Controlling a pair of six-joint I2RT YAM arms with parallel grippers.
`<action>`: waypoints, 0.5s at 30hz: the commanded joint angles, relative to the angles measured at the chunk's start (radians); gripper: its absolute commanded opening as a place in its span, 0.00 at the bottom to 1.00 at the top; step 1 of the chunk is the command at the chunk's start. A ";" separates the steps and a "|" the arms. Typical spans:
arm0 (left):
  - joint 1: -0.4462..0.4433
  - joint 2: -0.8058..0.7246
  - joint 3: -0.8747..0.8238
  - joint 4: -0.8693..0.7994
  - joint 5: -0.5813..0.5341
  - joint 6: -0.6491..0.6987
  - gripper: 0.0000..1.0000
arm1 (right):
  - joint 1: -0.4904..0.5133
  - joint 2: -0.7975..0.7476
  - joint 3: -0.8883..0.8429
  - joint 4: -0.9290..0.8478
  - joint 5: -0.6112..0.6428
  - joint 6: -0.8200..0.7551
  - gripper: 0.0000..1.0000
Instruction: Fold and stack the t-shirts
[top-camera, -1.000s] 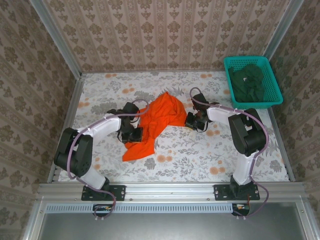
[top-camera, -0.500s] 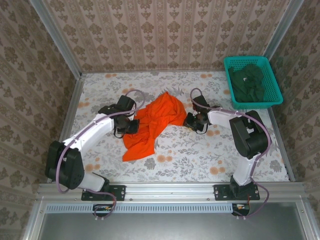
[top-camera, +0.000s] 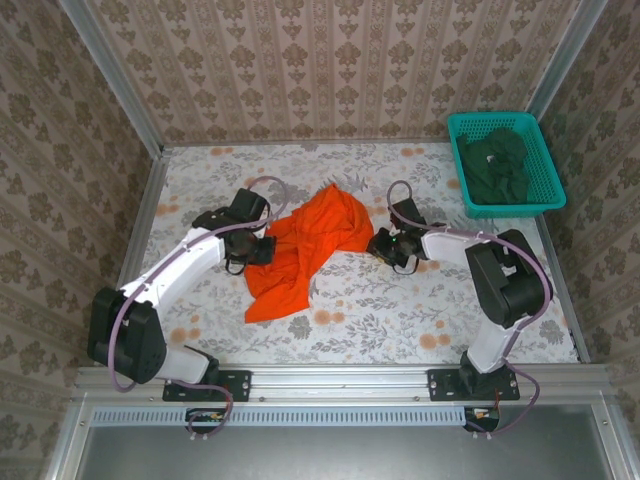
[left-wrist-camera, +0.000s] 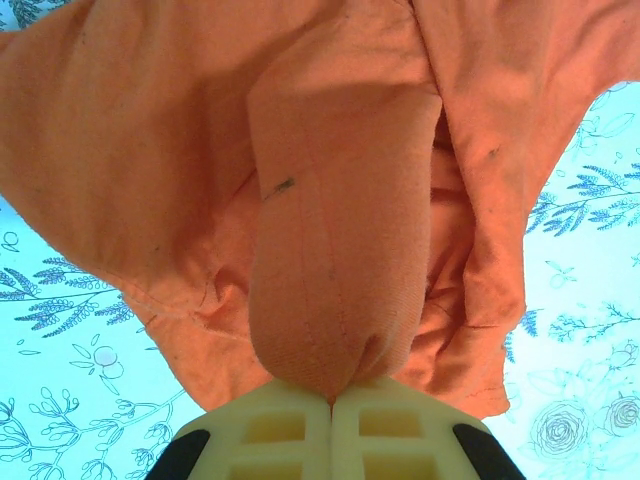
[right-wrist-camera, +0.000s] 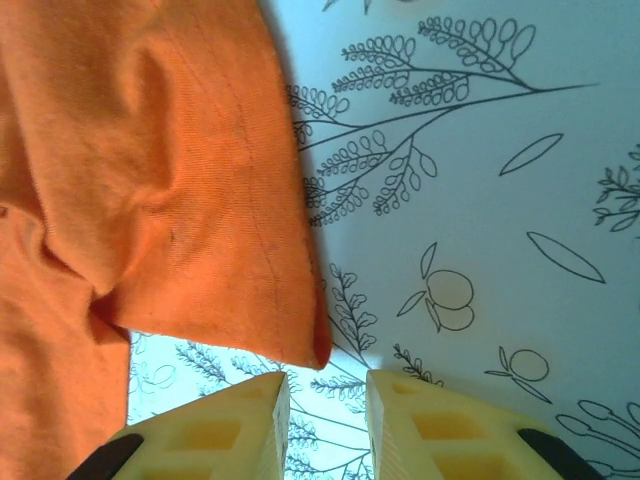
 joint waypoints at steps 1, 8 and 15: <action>0.010 -0.007 0.035 -0.023 -0.017 0.035 0.00 | -0.004 -0.061 -0.049 0.110 -0.008 0.031 0.29; 0.010 0.002 0.037 -0.020 -0.014 0.036 0.00 | -0.006 -0.014 0.018 0.040 0.015 0.030 0.31; 0.010 0.007 0.046 -0.018 -0.016 0.033 0.00 | -0.001 0.117 0.131 -0.060 0.015 0.033 0.31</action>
